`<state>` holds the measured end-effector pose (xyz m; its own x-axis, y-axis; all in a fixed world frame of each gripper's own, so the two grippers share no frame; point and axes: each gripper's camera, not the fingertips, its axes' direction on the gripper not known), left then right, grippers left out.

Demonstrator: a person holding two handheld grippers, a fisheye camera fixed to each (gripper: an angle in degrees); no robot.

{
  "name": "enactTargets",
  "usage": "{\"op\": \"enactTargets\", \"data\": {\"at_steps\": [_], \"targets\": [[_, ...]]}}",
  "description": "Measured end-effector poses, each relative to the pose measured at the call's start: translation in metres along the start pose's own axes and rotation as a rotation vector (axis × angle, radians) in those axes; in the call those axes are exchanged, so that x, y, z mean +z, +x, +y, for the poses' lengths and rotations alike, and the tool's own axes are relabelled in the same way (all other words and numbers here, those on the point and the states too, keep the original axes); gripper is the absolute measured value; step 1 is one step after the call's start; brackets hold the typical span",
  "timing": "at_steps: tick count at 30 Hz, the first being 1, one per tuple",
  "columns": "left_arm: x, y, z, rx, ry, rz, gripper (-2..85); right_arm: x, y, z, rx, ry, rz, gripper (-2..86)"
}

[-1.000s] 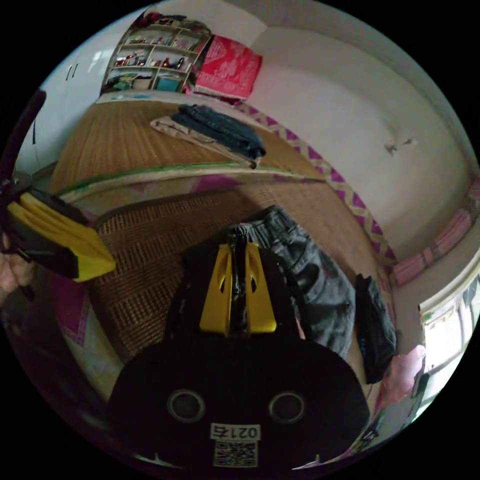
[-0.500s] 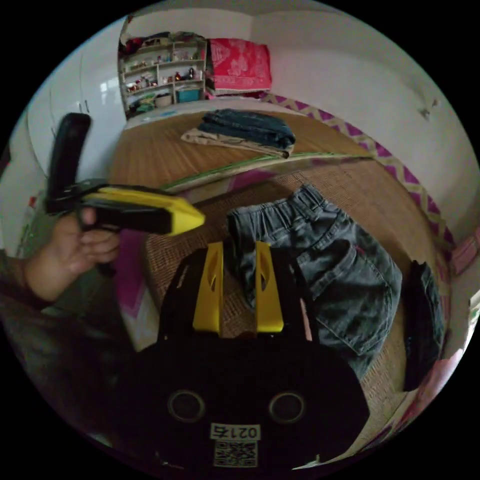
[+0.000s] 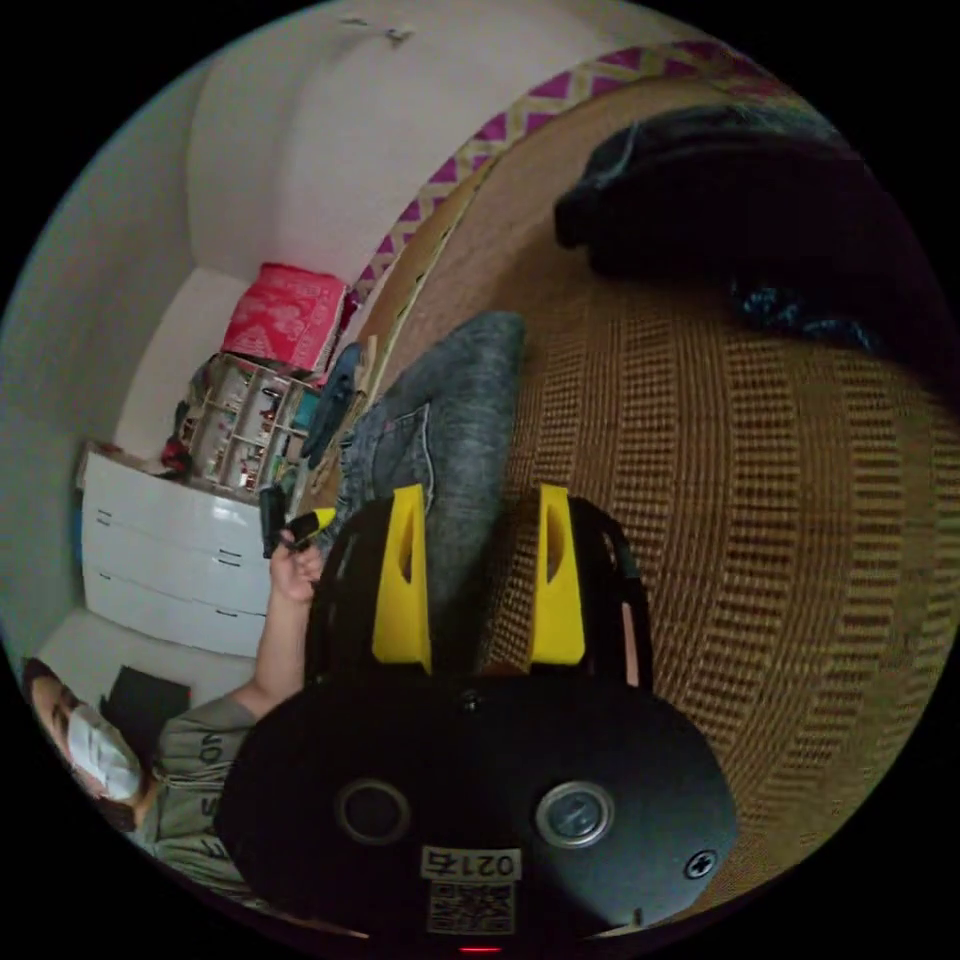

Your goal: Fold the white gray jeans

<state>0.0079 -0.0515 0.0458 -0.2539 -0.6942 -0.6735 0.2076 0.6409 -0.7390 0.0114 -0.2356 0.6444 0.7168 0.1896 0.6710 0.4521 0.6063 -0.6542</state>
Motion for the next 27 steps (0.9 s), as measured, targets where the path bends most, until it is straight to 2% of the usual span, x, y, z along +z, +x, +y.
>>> {"op": "enactTargets", "data": {"at_steps": [5,10,15,18,20,24,27], "targets": [[-0.010,-0.018,-0.017,-0.027,-0.039,0.003,8.3,0.035,0.037,-0.032,0.022,-0.048,-0.164,10.3],[-0.044,-0.027,-0.012,-0.057,0.068,0.084,5.7,0.025,0.027,-0.045,-0.033,-0.045,-0.136,7.1],[-0.137,-0.014,-0.008,0.027,0.219,0.133,5.6,0.018,-0.066,-0.083,-0.262,-0.044,-0.124,6.6],[-0.229,-0.011,-0.015,0.071,0.362,0.068,5.6,0.051,-0.144,-0.136,-0.388,-0.070,-0.173,6.6],[-0.305,-0.016,-0.026,0.074,0.473,-0.012,5.7,0.097,-0.213,-0.186,-0.472,-0.095,-0.212,6.7],[-0.392,-0.038,-0.048,0.024,0.611,-0.107,6.1,0.179,-0.313,-0.257,-0.590,-0.128,-0.207,7.8],[-0.422,-0.085,-0.068,-0.097,0.708,-0.147,8.0,0.238,-0.356,-0.294,-0.560,-0.068,-0.063,9.3]]}}
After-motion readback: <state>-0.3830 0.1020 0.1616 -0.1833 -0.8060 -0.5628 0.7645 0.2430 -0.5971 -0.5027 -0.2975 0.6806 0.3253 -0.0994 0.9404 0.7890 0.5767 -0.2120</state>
